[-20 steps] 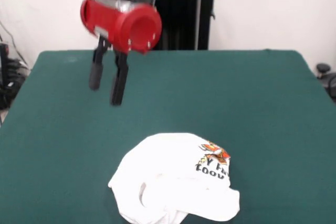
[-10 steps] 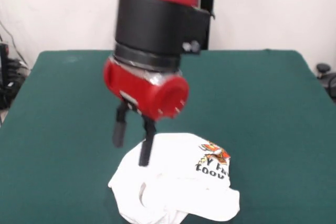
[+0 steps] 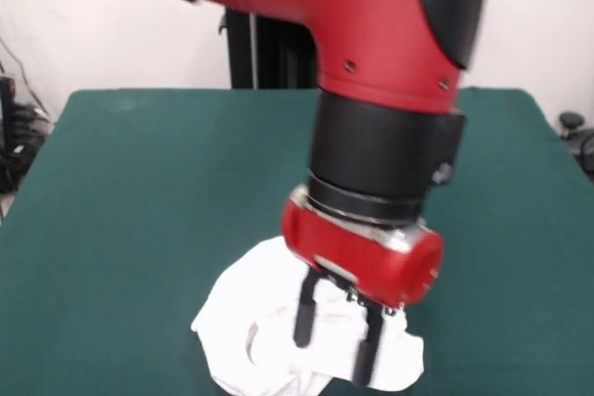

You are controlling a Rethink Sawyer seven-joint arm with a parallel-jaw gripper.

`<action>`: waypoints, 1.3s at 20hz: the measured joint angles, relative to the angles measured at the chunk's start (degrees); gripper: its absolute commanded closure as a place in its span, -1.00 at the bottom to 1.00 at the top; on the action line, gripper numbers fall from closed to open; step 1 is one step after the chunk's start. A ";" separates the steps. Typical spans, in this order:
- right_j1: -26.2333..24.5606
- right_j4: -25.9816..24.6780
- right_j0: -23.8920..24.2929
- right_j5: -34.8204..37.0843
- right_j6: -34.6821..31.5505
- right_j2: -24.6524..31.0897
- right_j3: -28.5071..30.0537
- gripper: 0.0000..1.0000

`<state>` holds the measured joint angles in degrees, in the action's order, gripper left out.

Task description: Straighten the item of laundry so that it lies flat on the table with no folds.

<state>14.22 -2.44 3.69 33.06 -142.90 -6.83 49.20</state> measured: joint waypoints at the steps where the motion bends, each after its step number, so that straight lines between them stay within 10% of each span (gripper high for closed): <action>1: -0.67 0.00 -0.32 0.18 0.00 -0.07 -0.90 -1.00; 26: -6.70 -0.20 -2.44 15.78 0.00 -6.04 -5.71 -1.00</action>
<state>7.52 -2.64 1.26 48.83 -142.90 -12.87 43.49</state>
